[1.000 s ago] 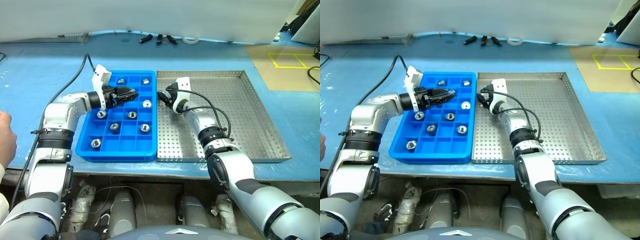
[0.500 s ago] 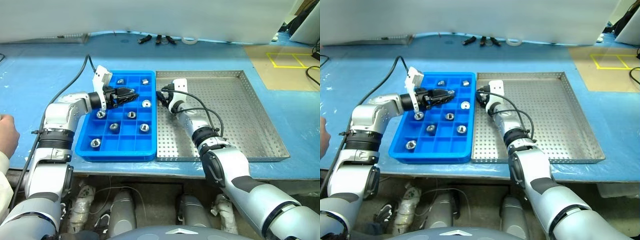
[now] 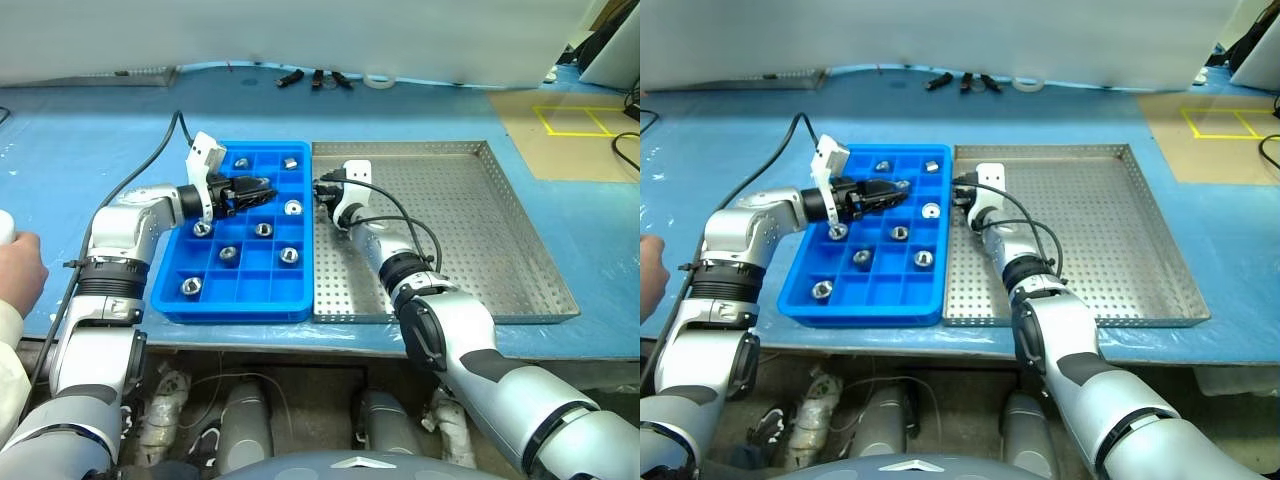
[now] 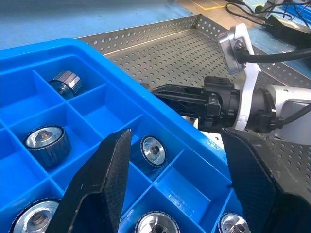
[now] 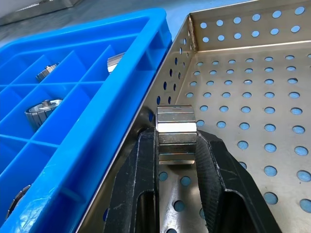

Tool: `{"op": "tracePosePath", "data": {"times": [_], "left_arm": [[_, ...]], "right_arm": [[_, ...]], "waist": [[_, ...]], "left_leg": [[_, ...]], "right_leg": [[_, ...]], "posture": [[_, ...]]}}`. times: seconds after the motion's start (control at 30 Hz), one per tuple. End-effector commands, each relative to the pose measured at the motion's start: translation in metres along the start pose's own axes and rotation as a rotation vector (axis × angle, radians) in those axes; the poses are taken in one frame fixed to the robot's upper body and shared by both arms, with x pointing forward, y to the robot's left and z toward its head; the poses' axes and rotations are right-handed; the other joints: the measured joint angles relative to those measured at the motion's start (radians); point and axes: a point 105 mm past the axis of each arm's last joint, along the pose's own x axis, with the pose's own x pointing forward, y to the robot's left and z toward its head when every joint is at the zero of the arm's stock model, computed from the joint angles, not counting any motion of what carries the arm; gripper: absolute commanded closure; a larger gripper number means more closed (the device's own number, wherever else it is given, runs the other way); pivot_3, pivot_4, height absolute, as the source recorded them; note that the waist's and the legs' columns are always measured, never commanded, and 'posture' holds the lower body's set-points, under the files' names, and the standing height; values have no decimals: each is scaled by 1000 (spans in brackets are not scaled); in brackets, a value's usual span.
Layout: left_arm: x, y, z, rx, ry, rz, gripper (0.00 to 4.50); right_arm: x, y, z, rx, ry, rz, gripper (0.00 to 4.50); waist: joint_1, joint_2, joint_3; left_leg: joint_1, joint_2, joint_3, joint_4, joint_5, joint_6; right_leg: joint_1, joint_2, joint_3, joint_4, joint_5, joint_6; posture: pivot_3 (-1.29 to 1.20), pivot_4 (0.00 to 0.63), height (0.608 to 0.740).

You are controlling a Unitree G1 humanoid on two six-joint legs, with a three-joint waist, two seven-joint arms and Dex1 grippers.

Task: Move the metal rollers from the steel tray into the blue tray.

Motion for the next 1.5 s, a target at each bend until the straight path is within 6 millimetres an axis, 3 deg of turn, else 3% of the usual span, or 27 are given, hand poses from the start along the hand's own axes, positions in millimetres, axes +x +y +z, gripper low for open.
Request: {"op": "tracePosePath", "data": {"times": [0.03, 0.2, 0.37, 0.47, 0.57, 0.77, 0.87, 0.93, 1.07, 1.27, 1.37, 1.5], "left_arm": [[-1, -1, 16, 44, -32, -2, 1437], [1, -3, 17, 41, -40, -18, 1437], [1, -13, 19, 30, -53, -73, 1437], [0, -23, 19, 29, -58, -128, 1437], [-2, -35, 24, 32, -73, -195, 1437], [-10, -55, 20, 61, -36, -301, 1437], [-24, -63, 10, 77, 17, -343, 1437], [-31, -68, 7, 83, 40, -361, 1437], [-44, -72, -7, 75, 98, -368, 1437], [-60, -69, -13, 54, 110, -309, 1437], [-70, -55, -15, 46, 104, -211, 1437], [-83, -41, -12, 48, 84, -102, 1437]], "right_arm": [[0, -3, -4, 4, 27, -14, 3826], [-1, -9, 11, -42, -18, -35, 3826], [-10, -27, 52, -35, -135, -77, 3826], [-28, -33, 67, -70, -170, -66, 3826], [-65, -33, 73, -127, -160, -14, 3826], [-125, -12, 72, -189, -70, 203, 3826], [-158, 12, 65, -179, -11, 429, 3826], [-169, 18, 61, -169, 24, 498, 3826], [-190, 49, 58, -100, 60, 735, 3826], [-162, 74, 36, -112, 126, 758, 3826], [-134, 81, 31, -100, 121, 721, 3826], [-113, 90, 32, -85, 94, 715, 3826]], "waist": [[1, 0, 0], [1, 0, 0], [8, 0, 0], [11, 0, 0], [18, 0, 1], [22, 0, 1], [22, 0, 1], [23, 0, 1], [27, 0, 1], [29, 0, 1], [28, 0, 1], [35, 0, 1]], "left_leg": [[0, 0, 0, 0, 0, 0], [0, 0, 0, 0, 0, 0], [-2, 0, 0, 0, 1, -1], [-3, -2, 0, 0, 0, 0], [-3, -2, 0, -1, 0, 0], [0, -1, 0, -4, 0, -1], [2, 0, 0, -6, 2, -4], [5, 0, 0, -7, 2, -4], [5, 0, 1, -7, 2, -4], [8, 0, 1, -7, 4, -8], [8, 0, 0, -8, 5, -10], [5, 0, 0, -8, 6, -11]], "right_leg": [[0, 0, 0, 0, 0, 0], [0, 0, 0, 0, 0, 0], [0, 0, -1, -1, 0, 0], [0, 0, -1, -2, 0, 0], [0, 0, -1, -2, 2, 4], [0, 1, 0, -4, 2, 4], [0, 1, 1, -4, 0, 1], [2, 1, 2, -5, 0, 1], [2, 1, 2, -4, 0, 1], [4, 1, 2, -1, 0, 1], [3, 1, 2, -1, 0, 1], [0, 1, 2, 0, 0, 1]], "posture": [[-109, 150, 740], [-114, 150, 740], [-130, 150, 740], [-138, 150, 740], [-151, 150, 740], [-166, 150, 740], [-165, 150, 740], [-153, 150, 740], [-133, 150, 740], [-72, 150, 740], [-47, 150, 740], [15, 150, 740]]}}
